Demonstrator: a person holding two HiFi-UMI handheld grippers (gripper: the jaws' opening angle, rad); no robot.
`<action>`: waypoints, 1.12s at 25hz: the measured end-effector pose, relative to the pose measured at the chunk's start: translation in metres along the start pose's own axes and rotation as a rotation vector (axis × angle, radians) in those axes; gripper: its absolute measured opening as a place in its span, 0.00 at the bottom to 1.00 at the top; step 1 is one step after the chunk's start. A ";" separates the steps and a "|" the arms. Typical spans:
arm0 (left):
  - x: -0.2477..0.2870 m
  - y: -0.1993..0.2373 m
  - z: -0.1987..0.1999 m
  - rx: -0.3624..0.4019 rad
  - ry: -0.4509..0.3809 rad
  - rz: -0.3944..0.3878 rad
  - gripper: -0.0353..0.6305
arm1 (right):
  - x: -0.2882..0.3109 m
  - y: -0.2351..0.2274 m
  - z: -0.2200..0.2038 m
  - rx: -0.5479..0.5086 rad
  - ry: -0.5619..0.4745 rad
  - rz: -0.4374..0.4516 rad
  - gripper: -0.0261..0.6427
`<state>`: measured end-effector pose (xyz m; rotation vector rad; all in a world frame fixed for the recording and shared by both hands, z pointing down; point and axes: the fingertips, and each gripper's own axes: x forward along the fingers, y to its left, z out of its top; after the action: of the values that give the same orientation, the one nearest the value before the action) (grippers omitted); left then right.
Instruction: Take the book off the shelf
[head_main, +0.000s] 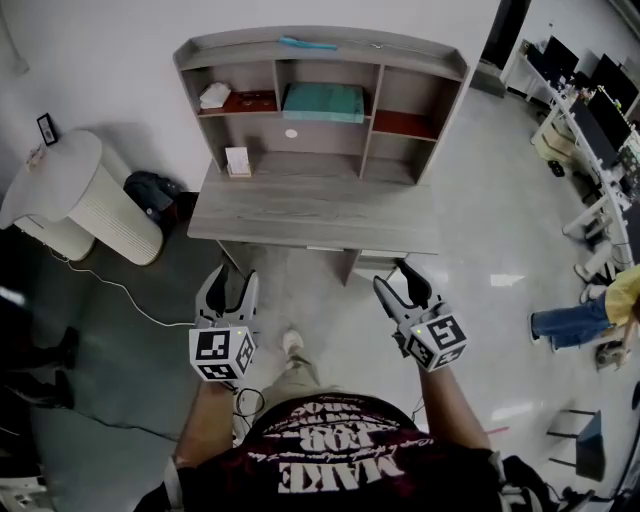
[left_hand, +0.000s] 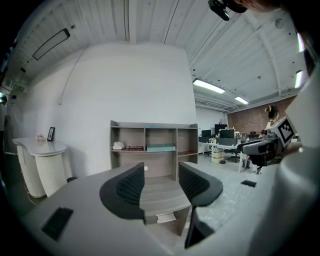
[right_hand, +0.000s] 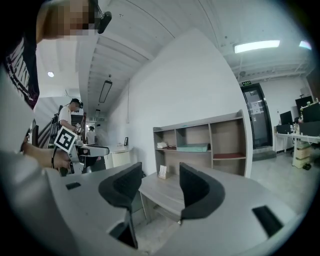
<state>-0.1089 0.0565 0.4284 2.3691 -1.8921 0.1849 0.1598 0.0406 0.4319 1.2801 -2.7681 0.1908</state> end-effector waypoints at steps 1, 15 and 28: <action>0.008 0.004 0.001 -0.003 0.000 -0.005 0.36 | 0.006 -0.004 0.000 0.003 0.005 -0.006 0.39; 0.132 0.058 0.014 -0.009 0.036 -0.071 0.36 | 0.114 -0.054 0.016 0.022 0.028 -0.042 0.39; 0.198 0.105 0.035 0.001 0.033 -0.129 0.36 | 0.193 -0.073 0.043 0.018 0.018 -0.065 0.39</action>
<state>-0.1671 -0.1632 0.4264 2.4626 -1.7181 0.2120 0.0893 -0.1579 0.4198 1.3637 -2.7112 0.2216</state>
